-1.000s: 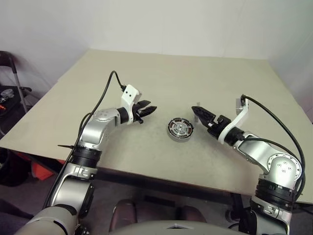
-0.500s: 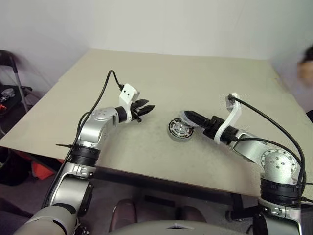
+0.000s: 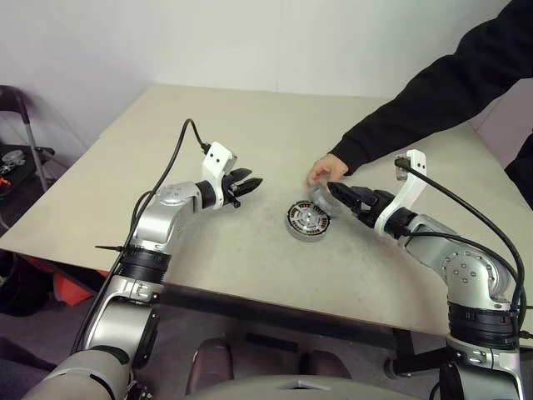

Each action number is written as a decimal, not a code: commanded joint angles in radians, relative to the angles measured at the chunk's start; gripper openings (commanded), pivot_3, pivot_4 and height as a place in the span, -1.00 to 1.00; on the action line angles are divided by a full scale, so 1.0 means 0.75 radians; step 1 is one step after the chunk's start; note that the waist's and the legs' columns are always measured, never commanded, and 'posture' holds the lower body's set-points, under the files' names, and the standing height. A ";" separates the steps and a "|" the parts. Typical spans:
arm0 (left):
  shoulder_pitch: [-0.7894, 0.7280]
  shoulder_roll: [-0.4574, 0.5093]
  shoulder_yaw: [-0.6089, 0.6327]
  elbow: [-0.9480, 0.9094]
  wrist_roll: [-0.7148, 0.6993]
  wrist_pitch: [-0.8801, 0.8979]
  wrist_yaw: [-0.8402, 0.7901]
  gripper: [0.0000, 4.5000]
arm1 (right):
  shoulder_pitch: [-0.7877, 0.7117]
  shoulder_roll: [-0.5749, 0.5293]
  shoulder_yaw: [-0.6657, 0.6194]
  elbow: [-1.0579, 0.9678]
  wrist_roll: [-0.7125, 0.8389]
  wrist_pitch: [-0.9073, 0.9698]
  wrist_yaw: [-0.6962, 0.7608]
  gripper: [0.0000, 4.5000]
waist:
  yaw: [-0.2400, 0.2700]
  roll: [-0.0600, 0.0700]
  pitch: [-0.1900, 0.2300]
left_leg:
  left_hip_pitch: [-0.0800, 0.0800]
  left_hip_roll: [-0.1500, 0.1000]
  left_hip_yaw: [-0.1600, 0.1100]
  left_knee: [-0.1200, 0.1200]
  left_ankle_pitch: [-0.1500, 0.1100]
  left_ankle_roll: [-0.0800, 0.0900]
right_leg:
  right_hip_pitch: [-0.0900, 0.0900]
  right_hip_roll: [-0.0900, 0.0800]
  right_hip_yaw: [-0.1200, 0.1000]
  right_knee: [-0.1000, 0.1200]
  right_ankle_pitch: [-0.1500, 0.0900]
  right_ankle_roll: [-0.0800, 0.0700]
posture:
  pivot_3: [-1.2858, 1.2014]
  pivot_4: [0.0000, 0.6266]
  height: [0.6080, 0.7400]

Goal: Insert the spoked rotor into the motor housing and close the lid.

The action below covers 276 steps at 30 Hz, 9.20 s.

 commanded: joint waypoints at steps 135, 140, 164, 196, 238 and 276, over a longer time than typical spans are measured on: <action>-0.045 0.026 -0.028 0.087 0.127 -0.164 -0.036 -0.10 | -0.161 0.246 -0.213 0.226 0.762 0.057 -0.578 0.98 | -0.032 -0.001 -0.001 | -0.007 0.000 0.001 0.008 -0.004 0.008 | -0.003 -0.001 0.000 -0.001 0.002 0.003 | 0.03 -1.00 1.00; -0.059 0.036 -0.021 0.112 0.127 -0.174 -0.033 -0.10 | -0.159 0.222 -0.178 0.140 0.838 0.072 -0.596 0.98 | -0.031 -0.001 -0.001 | -0.007 0.000 0.001 0.008 -0.004 0.007 | -0.003 -0.001 0.000 -0.001 0.003 0.004 | 0.03 -1.00 1.00; -0.063 0.042 -0.006 0.147 0.139 -0.207 -0.014 -0.10 | -0.138 -0.231 0.448 0.029 -0.521 -0.500 0.045 0.98 | -0.026 -0.003 0.000 | -0.009 0.000 0.000 0.008 -0.004 0.007 | -0.003 -0.001 0.000 -0.002 0.002 0.005 | 0.03 -1.00 1.00; -0.014 0.056 -0.004 0.091 0.137 -0.191 0.016 -0.10 | -0.256 0.133 0.366 0.450 -0.730 -0.375 0.240 0.98 | -0.035 -0.003 0.000 | -0.007 0.001 0.000 0.011 -0.004 0.008 | -0.002 -0.001 0.000 0.000 0.003 0.001 | 0.03 -1.00 1.00; -0.018 0.059 -0.012 0.102 0.142 -0.200 0.011 -0.10 | -0.034 0.069 0.349 0.206 -0.795 -0.603 0.639 0.37 | -0.033 -0.003 0.000 | -0.006 0.001 0.000 0.010 -0.004 0.009 | -0.002 -0.001 0.000 0.000 0.003 0.001 | 0.03 -1.00 1.00; -0.024 0.076 -0.011 0.105 0.146 -0.200 0.013 -0.10 | 0.051 -0.024 0.475 0.287 -0.903 -0.741 0.880 0.37 | -0.032 -0.004 0.000 | -0.006 0.001 0.000 0.011 -0.007 0.015 | -0.001 -0.001 0.000 0.000 0.003 0.001 | 0.03 -1.00 1.00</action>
